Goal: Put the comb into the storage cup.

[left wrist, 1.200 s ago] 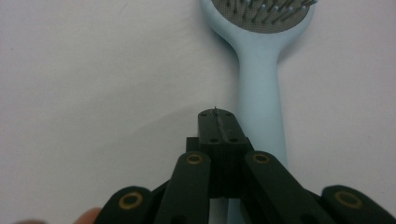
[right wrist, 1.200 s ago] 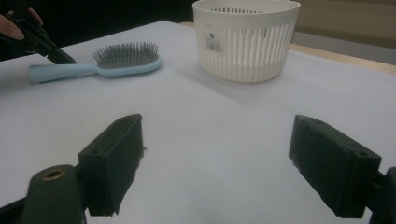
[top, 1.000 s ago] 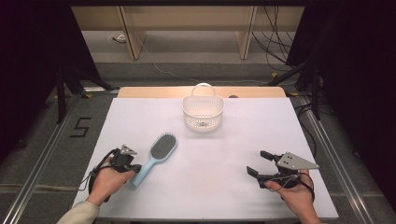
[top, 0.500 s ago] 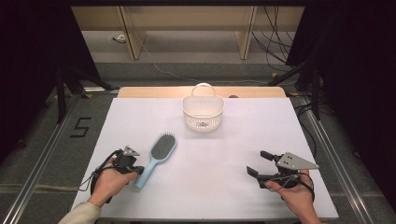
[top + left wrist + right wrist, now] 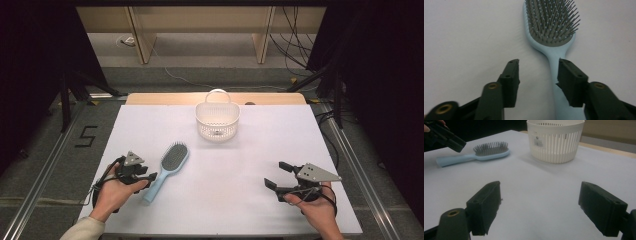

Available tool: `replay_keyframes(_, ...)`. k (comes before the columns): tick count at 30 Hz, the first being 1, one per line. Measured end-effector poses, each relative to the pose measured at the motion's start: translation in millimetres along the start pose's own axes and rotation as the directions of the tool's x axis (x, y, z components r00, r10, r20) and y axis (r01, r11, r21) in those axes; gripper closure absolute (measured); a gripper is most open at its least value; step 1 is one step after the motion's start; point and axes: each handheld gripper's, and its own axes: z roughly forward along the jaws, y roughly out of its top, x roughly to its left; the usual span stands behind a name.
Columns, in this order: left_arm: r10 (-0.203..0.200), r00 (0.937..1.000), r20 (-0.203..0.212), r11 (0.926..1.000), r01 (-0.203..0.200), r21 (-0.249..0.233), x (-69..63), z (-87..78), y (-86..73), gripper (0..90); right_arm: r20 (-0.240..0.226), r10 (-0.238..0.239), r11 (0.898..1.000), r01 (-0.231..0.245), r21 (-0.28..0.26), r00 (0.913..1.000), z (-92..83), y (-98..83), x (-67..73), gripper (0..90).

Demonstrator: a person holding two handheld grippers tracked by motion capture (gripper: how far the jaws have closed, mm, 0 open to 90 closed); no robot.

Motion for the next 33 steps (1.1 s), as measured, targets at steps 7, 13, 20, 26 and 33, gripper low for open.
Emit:
replay_keyframes(7,0.019,0.9998,0.007,0.9988,-0.018,-0.046,-3.3,4.2,0.0,9.0,-0.003,-0.001,1.0,0.001,0.002,1.0,0.1,-0.4,-0.5,19.1)
replay_keyframes(13,-0.007,0.9993,0.036,0.987,0.013,-0.16,-2.1,-2.4,5.0,3.1,-0.004,0.001,1.0,-0.001,0.002,1.0,0.0,-0.6,-0.6,19.1)
replay_keyframes(20,-0.006,0.9983,0.058,0.9768,0.019,-0.214,-3.7,-5.6,9.4,1.8,-0.002,0.001,1.0,-0.001,0.001,1.0,0.1,-0.5,-0.6,19.1)
replay_keyframes(26,-0.001,0.9981,0.062,0.9727,0.016,-0.232,-6.4,-8.0,19.0,2.4,0.0,0.004,1.0,-0.004,0.0,1.0,0.0,-0.6,-0.7,19.0)
replay_keyframes(33,-0.004,0.999,0.045,0.9994,0.005,-0.033,-7.8,-1.7,30.4,10.2,0.001,0.008,1.0,-0.008,0.0,1.0,-0.3,-0.8,-1.2,19.1)
